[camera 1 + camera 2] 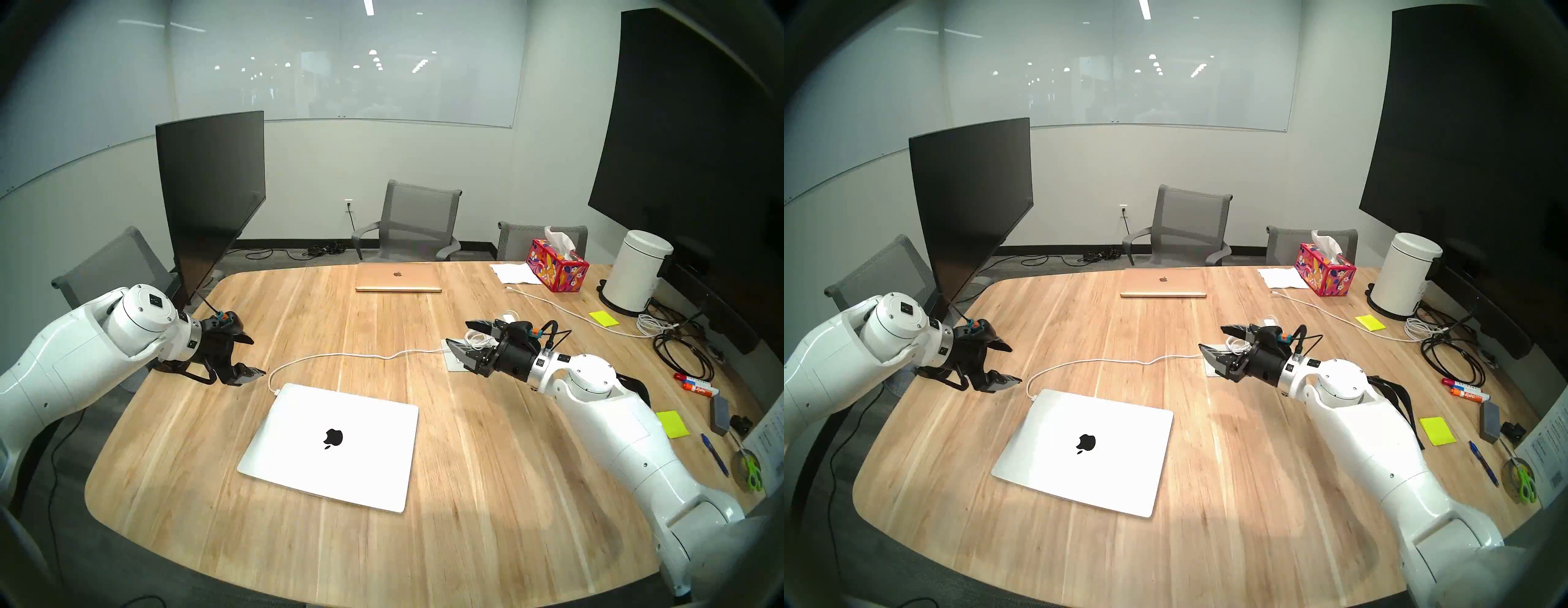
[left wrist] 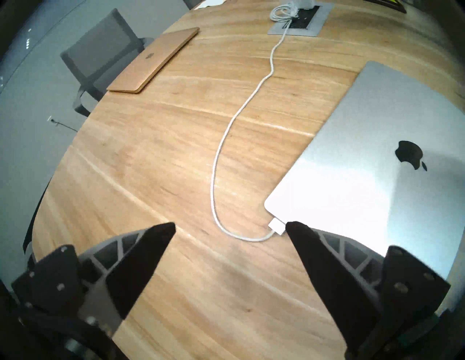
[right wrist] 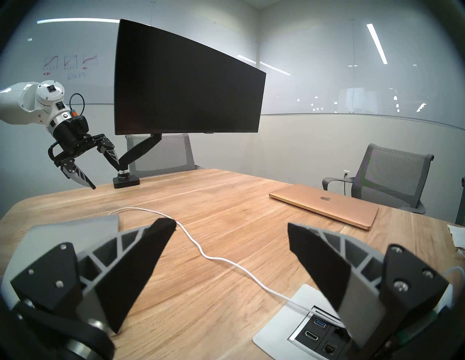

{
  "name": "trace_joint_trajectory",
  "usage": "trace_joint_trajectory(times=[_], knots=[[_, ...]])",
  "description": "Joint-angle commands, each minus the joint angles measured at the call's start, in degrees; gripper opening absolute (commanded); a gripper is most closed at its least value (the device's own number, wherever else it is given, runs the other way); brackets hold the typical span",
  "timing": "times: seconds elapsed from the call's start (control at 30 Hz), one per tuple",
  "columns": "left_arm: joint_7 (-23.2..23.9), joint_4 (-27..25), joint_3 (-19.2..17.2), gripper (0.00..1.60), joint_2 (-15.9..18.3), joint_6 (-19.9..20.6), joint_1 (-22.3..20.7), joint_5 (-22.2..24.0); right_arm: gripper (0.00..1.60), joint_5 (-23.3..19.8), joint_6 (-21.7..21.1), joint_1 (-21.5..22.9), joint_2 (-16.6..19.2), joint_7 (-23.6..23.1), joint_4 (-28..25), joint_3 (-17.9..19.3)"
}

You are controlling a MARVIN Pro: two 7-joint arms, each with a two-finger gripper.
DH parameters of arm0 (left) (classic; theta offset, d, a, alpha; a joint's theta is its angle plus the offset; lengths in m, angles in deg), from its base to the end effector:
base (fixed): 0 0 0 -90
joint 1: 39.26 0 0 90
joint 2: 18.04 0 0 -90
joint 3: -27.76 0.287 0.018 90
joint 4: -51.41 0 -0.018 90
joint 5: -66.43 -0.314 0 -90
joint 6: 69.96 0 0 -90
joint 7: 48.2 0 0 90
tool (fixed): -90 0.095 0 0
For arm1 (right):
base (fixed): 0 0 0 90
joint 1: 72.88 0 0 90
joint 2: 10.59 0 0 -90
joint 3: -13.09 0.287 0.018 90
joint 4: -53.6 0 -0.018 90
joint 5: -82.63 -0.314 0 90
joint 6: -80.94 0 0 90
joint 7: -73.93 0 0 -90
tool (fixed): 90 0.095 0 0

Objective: Unplug the charging cable from the port of the MacBook and lay it on the desk

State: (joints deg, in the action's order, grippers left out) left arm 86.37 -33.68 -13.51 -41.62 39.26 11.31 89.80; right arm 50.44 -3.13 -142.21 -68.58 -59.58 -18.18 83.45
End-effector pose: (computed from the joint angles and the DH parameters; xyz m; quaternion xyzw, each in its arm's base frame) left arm 0.4430 0.1669 -0.2130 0.7873 -0.5154 0.3365 0.0353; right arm 0.4749 -0.0521 -0.2712 -0.6440 -0.3220 -0.6374 0.2745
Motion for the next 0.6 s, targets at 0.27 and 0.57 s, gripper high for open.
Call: trace_joint_trajectory(times=[0.27, 0.57], knots=[[15.4, 6.0, 3.1, 1.60, -1.9, -7.9, -9.2, -4.7, 1.60, -0.2, 0.0, 0.8, 0.0, 0.0, -0.9, 0.4], [24.3, 11.5, 4.2, 1.60, -5.0, -14.7, -12.3, -9.7, 1.60, -0.2, -0.1, 0.8, 0.1, 0.0, -1.0, 0.4]])
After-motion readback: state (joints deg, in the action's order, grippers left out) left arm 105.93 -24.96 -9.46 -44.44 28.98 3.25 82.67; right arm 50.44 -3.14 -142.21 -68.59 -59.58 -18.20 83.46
